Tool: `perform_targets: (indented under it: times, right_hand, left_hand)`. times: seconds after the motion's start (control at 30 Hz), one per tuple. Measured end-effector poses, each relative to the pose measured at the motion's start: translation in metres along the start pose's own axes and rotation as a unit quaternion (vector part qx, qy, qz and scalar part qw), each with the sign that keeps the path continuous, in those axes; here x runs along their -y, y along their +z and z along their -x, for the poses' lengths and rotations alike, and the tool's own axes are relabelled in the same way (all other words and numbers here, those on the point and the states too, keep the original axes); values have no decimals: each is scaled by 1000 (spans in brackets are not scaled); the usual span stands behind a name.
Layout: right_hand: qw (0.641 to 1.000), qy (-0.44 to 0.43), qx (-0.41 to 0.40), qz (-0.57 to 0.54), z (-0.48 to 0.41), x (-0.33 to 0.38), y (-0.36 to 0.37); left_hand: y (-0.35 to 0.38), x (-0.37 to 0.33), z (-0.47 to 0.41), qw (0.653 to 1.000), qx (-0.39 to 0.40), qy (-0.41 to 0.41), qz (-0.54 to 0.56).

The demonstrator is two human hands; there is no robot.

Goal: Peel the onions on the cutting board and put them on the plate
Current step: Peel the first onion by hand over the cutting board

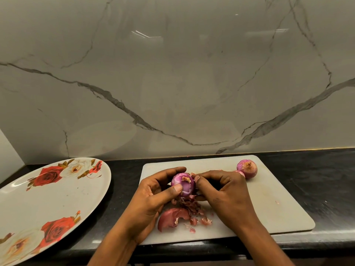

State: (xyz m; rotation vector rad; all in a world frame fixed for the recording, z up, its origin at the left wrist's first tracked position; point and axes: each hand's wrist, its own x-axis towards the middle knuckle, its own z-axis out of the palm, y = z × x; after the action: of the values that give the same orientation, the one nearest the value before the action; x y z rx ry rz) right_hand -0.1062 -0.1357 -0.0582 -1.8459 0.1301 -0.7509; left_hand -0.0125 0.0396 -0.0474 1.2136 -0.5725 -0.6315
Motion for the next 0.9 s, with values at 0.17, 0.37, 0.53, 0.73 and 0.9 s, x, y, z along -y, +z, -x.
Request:
perform_targets:
  times: [0.17, 0.37, 0.53, 0.73, 0.9]
  right_hand:
    - [997, -70, -1, 43, 5, 7, 1]
    - [992, -96, -12, 81, 6, 5, 1]
    - [987, -110, -9, 115, 7, 6, 1]
    - [964, -128, -1, 234, 9, 4, 7]
    - [979, -99, -18, 180, 6, 5, 5]
  left_hand:
    - [-5, 6, -2, 999, -13, 26, -22]
    - [-7, 9, -3, 994, -38, 52, -88]
    - [-8, 8, -2, 993, -34, 44, -102]
    - [-7, 7, -2, 994, -26, 32, -98]
    - [-7, 8, -1, 998, -8, 36, -46]
